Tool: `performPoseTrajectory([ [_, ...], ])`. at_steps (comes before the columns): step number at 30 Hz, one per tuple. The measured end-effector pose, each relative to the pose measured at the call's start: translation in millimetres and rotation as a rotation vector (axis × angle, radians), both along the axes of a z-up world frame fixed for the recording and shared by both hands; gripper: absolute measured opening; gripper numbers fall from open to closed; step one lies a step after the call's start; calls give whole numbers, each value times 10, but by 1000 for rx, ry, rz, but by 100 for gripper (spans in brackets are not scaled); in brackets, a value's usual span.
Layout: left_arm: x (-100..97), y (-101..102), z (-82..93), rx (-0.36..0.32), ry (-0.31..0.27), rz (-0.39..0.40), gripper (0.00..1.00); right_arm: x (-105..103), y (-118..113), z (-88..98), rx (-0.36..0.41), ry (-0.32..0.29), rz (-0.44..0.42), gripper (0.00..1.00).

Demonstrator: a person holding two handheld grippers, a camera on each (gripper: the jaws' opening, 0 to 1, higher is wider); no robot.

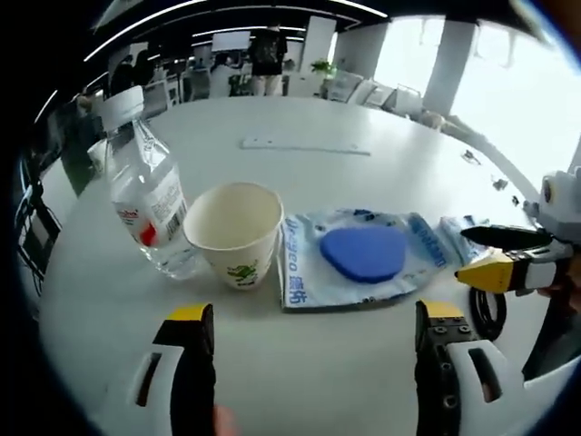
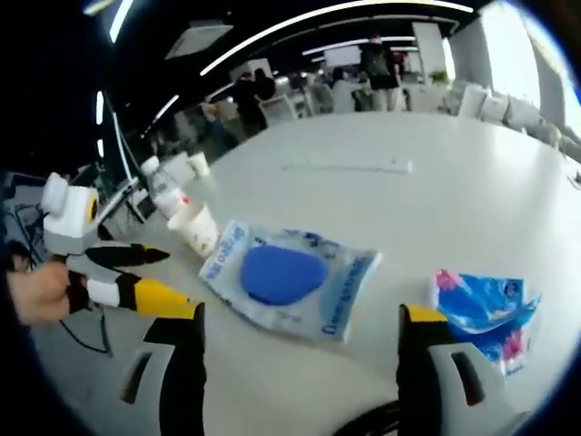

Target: Arrange the tabletop items into an orderly group along one side of the table until the central work area is clear of visible clutter.

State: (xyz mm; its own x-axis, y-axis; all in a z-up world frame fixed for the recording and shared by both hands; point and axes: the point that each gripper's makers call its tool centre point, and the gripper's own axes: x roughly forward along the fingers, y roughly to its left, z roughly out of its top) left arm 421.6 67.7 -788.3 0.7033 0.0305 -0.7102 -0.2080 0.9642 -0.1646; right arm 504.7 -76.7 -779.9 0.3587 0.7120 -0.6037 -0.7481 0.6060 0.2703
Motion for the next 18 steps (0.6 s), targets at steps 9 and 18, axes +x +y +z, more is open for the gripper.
performPoseTrajectory([
  [9,38,-159,16,-24,-7,-31,85,20,-62,19,1,-1,-15,83],
  [18,231,-407,98,-27,-23,-98,84,112,-250,103,11,-15,-50,81],
])
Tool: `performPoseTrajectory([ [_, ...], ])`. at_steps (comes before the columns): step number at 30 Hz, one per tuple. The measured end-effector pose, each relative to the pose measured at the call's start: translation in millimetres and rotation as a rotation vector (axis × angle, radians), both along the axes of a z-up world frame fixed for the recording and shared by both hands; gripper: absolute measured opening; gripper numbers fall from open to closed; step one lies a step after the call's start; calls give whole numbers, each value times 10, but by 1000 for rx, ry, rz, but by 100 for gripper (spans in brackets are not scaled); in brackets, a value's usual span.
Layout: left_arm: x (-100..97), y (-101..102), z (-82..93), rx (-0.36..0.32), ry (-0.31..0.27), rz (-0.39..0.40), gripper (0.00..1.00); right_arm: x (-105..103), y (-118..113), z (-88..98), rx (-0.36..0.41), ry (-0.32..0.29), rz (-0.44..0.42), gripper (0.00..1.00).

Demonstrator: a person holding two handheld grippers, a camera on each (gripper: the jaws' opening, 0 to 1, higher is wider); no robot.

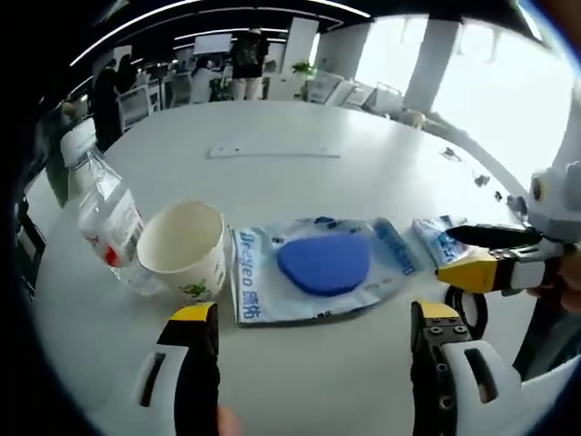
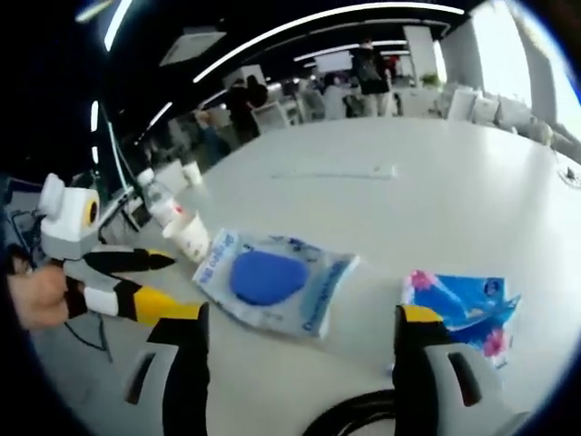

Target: Arrange the tabletop items into an orderly group along one side of the table until the central work area is clear of visible clutter.

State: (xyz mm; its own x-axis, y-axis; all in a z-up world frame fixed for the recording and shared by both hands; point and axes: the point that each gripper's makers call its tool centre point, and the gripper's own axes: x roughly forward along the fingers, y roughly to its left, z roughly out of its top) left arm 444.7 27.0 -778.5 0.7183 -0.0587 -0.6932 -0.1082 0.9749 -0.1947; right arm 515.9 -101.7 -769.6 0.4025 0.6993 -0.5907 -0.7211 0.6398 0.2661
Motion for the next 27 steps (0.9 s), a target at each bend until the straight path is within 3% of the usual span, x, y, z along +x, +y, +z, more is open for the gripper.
performPoseTrajectory([
  [12,311,-510,96,-30,-36,-113,82,163,-432,26,-3,-12,-99,78],
  [27,566,-966,209,-91,-87,-194,81,383,-961,29,-33,-40,-213,76],
])
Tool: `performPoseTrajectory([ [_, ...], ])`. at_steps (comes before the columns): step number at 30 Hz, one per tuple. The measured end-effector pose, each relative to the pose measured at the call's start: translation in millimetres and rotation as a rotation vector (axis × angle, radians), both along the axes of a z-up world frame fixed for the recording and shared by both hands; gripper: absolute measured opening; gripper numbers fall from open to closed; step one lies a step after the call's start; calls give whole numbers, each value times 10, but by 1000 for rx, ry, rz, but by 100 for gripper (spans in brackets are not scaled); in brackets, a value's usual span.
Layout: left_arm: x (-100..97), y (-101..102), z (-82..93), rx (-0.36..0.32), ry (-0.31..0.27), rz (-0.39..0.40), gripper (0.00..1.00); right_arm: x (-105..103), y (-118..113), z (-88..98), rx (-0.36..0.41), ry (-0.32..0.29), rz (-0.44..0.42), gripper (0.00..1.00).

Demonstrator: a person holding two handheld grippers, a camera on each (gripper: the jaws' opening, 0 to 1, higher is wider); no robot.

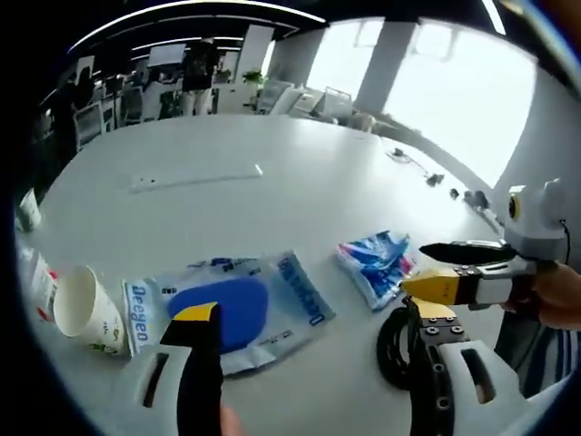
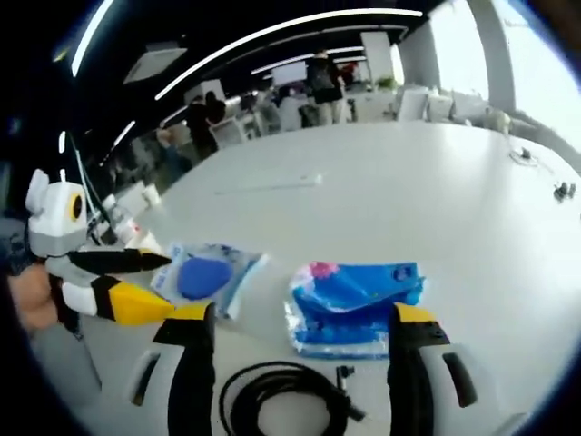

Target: Arrange the tabletop items into an orderly group along one side of the table until the central work area is clear of visible clutter.

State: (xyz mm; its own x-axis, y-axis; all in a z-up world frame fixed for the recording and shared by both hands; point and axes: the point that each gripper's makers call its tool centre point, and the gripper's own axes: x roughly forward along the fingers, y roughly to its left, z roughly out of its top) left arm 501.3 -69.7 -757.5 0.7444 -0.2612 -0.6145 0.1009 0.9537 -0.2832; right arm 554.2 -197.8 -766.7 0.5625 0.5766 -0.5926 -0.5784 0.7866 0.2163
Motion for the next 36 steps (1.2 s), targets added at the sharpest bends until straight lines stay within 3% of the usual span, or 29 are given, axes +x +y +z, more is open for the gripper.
performPoseTrajectory([
  [3,23,-73,0,-7,-2,-11,80,47,-96,-15,28,24,-47,75],
  [17,149,-251,-12,-56,-2,-25,78,247,-410,-4,23,16,-122,74],
  [36,270,-501,-90,-152,-16,-25,71,384,-667,-160,4,42,-153,72],
])
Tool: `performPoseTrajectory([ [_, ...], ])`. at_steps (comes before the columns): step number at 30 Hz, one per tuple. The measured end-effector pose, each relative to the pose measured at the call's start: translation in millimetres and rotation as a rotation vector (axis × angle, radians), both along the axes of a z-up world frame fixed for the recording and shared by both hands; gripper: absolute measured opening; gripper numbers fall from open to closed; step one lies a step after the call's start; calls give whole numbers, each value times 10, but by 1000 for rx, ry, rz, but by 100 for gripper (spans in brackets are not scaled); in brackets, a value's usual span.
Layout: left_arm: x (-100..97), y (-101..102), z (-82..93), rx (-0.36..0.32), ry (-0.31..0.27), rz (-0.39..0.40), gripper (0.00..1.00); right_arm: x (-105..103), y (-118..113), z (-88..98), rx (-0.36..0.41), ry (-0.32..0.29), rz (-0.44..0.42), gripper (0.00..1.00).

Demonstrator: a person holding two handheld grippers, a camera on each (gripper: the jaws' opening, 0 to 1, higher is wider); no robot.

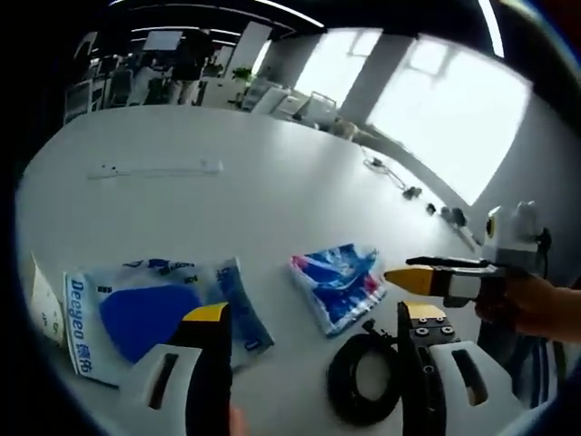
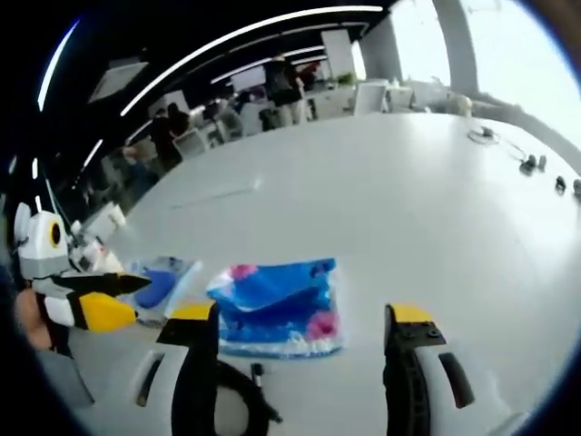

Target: Arrange the tabletop items into an orderly group along one side of the table until the central work area is clear of visible clutter.

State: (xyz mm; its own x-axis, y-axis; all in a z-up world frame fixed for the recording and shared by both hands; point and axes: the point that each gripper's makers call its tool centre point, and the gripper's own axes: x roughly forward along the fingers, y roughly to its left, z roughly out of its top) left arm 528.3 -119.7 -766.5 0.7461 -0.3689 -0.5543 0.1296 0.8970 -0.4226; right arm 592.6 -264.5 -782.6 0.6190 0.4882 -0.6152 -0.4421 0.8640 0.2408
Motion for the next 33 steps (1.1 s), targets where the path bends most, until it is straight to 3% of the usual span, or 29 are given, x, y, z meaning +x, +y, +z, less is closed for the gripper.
performPoseTrajectory([
  [6,21,-64,-75,-32,14,-3,66,13,-42,-84,-7,16,5,71],
  [11,44,-168,-119,-75,15,-14,54,24,-57,-161,-3,30,10,67],
  [16,67,-260,-181,-117,29,-12,49,34,-44,-205,0,36,28,63],
  [33,168,-395,-347,-227,74,12,19,47,20,-390,37,93,73,35],
])
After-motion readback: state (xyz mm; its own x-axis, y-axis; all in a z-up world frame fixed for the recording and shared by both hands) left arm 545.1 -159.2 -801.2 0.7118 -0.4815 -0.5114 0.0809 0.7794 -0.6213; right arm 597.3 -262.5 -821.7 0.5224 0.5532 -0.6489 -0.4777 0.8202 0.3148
